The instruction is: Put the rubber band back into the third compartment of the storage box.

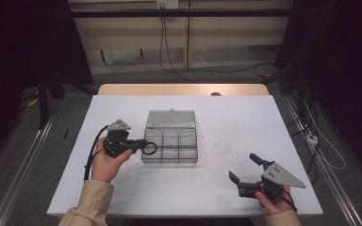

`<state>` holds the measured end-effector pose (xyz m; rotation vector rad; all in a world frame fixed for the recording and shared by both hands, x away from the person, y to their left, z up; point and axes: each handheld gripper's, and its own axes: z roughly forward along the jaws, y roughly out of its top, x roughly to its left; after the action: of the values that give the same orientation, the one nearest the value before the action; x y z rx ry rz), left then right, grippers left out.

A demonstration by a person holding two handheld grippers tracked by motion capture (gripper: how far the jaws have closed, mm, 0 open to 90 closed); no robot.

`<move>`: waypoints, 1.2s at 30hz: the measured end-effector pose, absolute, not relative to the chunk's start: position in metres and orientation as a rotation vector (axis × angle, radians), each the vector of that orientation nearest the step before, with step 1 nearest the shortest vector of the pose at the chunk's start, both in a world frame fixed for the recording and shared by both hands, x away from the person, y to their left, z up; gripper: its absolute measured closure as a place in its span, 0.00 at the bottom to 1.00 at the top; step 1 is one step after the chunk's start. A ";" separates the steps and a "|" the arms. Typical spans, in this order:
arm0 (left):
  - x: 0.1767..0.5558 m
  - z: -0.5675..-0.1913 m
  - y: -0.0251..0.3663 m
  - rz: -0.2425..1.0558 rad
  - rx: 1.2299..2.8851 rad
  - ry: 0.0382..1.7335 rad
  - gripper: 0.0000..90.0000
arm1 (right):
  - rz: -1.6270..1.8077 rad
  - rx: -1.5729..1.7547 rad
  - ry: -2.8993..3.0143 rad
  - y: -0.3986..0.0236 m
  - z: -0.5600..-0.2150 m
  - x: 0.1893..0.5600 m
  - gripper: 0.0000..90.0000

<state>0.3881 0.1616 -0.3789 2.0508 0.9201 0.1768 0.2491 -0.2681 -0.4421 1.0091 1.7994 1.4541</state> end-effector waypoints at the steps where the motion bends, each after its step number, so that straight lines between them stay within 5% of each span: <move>1: 0.389 -0.379 0.162 0.177 2.052 0.917 0.98 | 1.456 1.009 1.799 -0.268 -0.442 0.249 0.04; 36: 0.409 -0.376 0.143 0.186 2.066 0.907 0.98 | 1.459 1.001 1.804 -0.267 -0.441 0.248 0.04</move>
<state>0.4088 0.1427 -0.3760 2.0656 0.9069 0.1857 0.2482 -0.2675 -0.4412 1.0007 1.8036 1.4592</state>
